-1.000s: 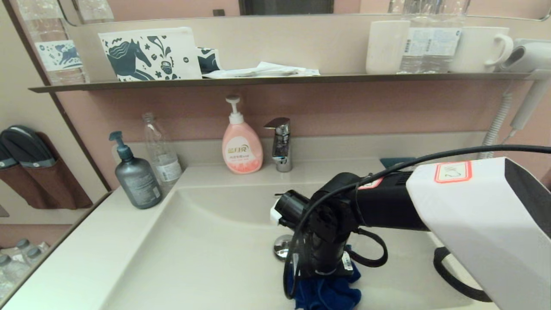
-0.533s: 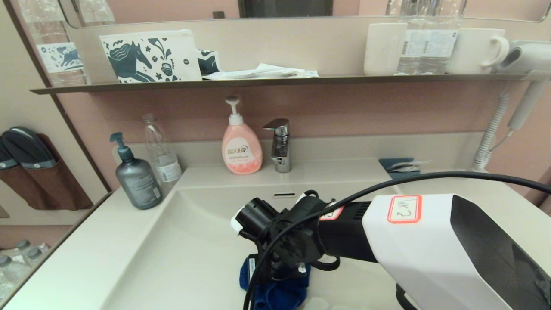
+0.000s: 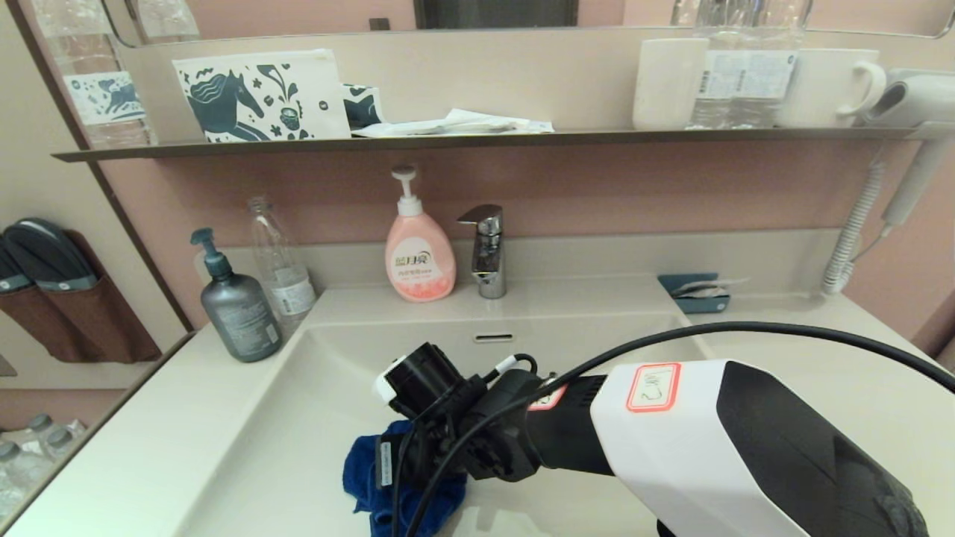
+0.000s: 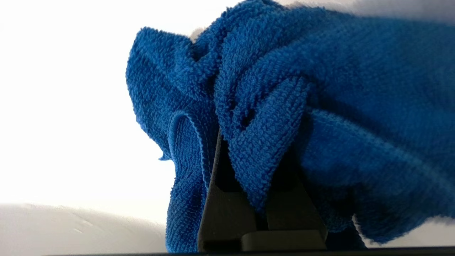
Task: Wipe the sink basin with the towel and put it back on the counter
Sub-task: Wipe the sink
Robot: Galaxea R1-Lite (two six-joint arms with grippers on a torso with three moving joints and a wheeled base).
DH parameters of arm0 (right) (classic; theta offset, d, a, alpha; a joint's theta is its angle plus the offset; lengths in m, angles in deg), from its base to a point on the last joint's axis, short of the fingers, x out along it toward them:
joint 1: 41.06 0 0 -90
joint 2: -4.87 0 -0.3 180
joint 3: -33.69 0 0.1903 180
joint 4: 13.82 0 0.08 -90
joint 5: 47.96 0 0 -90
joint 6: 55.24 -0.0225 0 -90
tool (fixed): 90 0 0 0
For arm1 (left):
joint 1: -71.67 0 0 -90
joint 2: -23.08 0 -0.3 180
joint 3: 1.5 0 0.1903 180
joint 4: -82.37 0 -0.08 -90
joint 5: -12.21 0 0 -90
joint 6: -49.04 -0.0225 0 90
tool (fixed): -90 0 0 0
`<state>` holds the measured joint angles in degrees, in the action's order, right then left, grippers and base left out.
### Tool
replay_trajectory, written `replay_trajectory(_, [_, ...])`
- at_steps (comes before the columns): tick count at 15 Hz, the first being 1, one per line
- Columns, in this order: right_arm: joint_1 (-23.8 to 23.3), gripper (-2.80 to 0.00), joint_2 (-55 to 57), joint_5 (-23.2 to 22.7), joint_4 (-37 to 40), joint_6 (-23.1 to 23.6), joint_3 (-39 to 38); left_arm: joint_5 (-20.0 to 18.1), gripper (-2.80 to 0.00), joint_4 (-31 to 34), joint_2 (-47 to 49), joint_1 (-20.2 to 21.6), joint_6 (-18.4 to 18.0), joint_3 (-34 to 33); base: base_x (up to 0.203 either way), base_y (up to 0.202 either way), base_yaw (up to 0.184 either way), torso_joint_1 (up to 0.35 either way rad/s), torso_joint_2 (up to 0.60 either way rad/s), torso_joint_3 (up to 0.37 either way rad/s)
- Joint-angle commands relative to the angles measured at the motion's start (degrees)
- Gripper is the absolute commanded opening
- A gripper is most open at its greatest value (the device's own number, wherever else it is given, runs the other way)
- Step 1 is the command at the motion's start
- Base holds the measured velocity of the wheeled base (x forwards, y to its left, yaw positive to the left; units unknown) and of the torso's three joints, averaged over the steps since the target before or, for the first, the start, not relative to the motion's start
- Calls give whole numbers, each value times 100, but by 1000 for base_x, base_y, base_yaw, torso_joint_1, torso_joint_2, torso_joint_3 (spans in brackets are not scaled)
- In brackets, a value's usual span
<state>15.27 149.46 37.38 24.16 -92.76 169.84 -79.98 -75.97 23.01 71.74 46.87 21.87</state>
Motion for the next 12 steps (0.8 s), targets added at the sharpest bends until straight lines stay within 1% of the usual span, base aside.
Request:
replay_trajectory(1, [8,-280,206,38,-623,285,6,0,-280,-5,7,1,-3,0,0,0,0,0,0,0])
replay_trajectory(3, [-42,-280,381,187,-1336,588,6,0,-280,-5,7,1,-3,0,0,0,0,0,0,0])
replay_trajectory(5, [-148,-280,526,513,-1863,965,6,0,-280,4,7,1,-3,0,0,0,0,0,0,0])
replay_trajectory(7, [-249,-280,544,692,-2012,1155,6,0,-280,-3,7,1,-3,0,0,0,0,0,0,0])
replay_trajectory(9, [-393,-280,533,970,-2009,1297,6,0,-280,-5,7,1,-3,0,0,0,0,0,0,0])
replay_trajectory(10, [-499,-280,502,1252,-1980,1379,5,0,-280,-5,7,1,-3,0,0,0,0,0,0,0])
replay_trajectory(12, [-668,-280,436,1560,-1944,1450,-26,0,-280,-3,7,1,-3,0,0,0,0,0,0,0])
